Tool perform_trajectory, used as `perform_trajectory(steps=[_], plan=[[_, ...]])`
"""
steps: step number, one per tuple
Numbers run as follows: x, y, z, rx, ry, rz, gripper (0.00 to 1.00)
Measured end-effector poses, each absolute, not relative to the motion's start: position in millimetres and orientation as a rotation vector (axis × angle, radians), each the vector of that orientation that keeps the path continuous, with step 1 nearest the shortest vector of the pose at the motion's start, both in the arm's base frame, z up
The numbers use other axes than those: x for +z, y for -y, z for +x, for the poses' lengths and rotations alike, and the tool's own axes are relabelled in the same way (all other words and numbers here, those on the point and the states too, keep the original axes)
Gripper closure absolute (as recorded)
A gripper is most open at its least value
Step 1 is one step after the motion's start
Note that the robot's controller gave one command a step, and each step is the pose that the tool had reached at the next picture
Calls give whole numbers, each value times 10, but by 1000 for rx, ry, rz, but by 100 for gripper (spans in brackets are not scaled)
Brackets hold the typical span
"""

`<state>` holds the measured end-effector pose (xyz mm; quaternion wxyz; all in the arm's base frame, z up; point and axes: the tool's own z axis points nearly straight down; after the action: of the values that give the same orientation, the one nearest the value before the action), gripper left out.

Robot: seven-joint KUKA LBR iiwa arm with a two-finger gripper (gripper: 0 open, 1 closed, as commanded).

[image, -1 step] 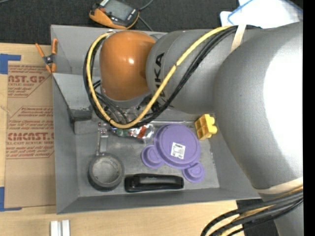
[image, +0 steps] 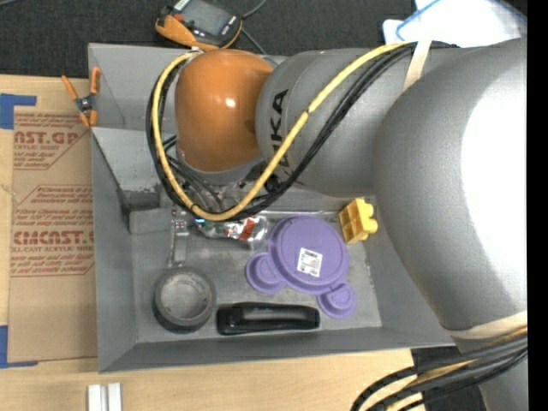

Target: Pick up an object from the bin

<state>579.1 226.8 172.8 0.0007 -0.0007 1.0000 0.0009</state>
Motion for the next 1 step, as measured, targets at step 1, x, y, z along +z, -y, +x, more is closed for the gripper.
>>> perform_trajectory(steps=[1], plan=[[745, -2330, 5113, -1, -3102, -521, 0]])
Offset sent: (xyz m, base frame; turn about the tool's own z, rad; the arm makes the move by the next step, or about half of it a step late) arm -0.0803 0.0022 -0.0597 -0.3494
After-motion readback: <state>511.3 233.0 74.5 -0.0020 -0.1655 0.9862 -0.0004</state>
